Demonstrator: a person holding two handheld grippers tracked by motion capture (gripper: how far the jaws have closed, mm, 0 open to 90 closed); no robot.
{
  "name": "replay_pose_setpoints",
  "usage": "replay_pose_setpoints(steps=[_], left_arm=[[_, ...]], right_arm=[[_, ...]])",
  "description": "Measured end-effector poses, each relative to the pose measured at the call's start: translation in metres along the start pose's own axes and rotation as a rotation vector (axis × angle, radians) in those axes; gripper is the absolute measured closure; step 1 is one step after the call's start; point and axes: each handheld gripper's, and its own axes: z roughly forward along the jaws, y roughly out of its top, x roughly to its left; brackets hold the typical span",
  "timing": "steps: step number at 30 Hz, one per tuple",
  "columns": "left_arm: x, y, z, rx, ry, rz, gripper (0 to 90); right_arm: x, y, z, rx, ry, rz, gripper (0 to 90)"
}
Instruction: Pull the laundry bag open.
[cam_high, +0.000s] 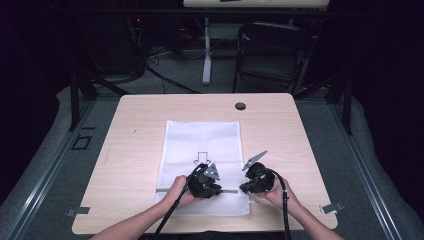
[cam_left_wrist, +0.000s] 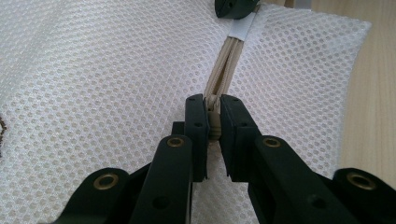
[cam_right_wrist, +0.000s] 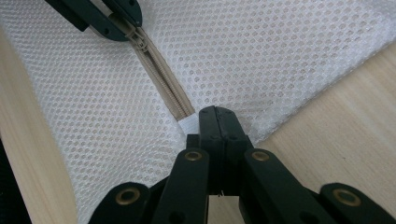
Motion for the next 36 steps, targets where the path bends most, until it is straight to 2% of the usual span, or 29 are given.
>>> replay_pose_setpoints(steps=[25,27,36], left_arm=[[-0.001,-0.005,-0.002,0.007,0.006,0.013,82.7],[0.000,-0.006,-0.003,0.003,0.001,0.006,82.8],[0.007,-0.022,-0.015,0.019,0.029,-0.028,82.7]], right_arm=[[0.000,0.000,0.000,0.001,0.000,-0.002,90.0],[0.000,0.000,0.000,-0.001,0.001,-0.002,90.0],[0.000,0.001,0.000,0.003,-0.002,-0.008,90.0]])
